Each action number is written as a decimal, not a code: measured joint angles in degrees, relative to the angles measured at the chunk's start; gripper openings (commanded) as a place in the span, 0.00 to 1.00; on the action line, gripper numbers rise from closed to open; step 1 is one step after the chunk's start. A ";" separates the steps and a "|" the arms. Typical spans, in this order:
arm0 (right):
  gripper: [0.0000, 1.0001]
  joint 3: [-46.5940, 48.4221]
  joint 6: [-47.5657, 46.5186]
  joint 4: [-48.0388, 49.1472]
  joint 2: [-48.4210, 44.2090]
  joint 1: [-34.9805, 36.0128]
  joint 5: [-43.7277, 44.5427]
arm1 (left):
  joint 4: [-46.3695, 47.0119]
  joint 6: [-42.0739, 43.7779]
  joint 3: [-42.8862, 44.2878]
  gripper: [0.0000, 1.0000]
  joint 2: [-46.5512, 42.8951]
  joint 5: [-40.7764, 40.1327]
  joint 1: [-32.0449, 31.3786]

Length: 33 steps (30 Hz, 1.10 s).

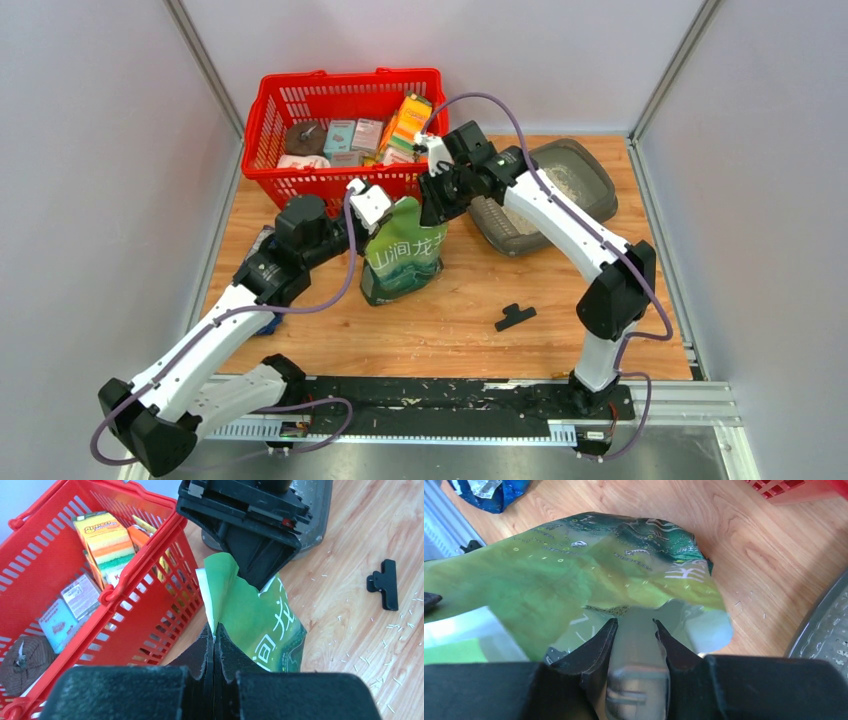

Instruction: Fill the litter box with clean litter

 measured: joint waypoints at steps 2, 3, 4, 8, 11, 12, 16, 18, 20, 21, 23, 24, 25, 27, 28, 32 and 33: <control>0.00 -1.31 0.90 1.11 -1.42 1.29 4.24 | -0.50 0.33 0.63 0.00 0.48 0.22 0.00; 0.00 -2.16 1.05 1.62 -2.38 1.95 6.38 | -0.59 0.39 0.90 0.00 0.70 0.42 0.02; 0.00 -3.23 1.03 2.19 -3.65 2.97 9.11 | -0.59 0.50 1.11 0.00 0.98 0.66 0.02; 0.00 -6.67 0.28 4.37 -8.07 4.37 17.31 | 0.02 1.14 1.79 0.00 2.27 2.47 -0.28; 0.00 -8.98 -1.75 6.67 -10.97 5.51 21.68 | 0.72 1.38 2.29 0.00 3.39 3.28 -0.35; 0.00 -9.94 -2.73 7.74 -12.02 5.95 22.84 | 0.90 1.49 2.38 0.00 3.74 3.45 -0.35; 0.00 -13.81 -5.88 11.80 -14.78 7.30 25.24 | 1.29 1.77 2.51 0.00 4.26 3.89 -0.33; 0.00 -17.42 -7.30 14.93 -15.74 7.74 25.88 | 1.29 1.84 2.51 0.00 4.26 4.28 -0.33; 0.00 -22.08 -8.20 19.28 -16.06 7.85 25.79 | 1.25 1.84 2.49 0.00 4.26 4.68 -0.35; 0.00 -24.33 -8.50 21.99 -16.09 7.85 25.64 | 1.22 1.84 2.47 0.00 4.28 4.92 -0.35; 0.00 -26.51 -8.63 25.55 -16.06 7.67 24.81 | 1.20 1.88 2.47 0.00 4.46 4.85 -0.35; 0.00 -27.23 -8.55 26.56 -16.24 7.48 24.24 | 1.22 1.86 2.47 0.00 4.48 4.83 -0.33; 0.00 -27.74 -8.37 27.23 -16.31 7.23 23.56 | 1.20 1.86 2.47 0.00 4.50 4.81 -0.33; 0.00 -27.98 -8.15 27.96 -16.24 6.54 21.68 | 1.20 1.86 2.47 0.00 4.52 4.70 -0.35; 0.00 -28.02 -7.85 28.20 -16.09 6.05 20.50 | 1.25 1.86 2.47 0.00 4.59 4.68 -0.35; 0.00 -28.22 -6.29 29.35 -15.34 3.89 15.17 | 1.44 1.90 2.47 0.00 4.83 4.33 -0.35; 0.00 -28.33 -5.79 29.66 -15.15 3.32 13.86 | 1.64 1.92 2.47 0.00 5.05 4.28 -0.35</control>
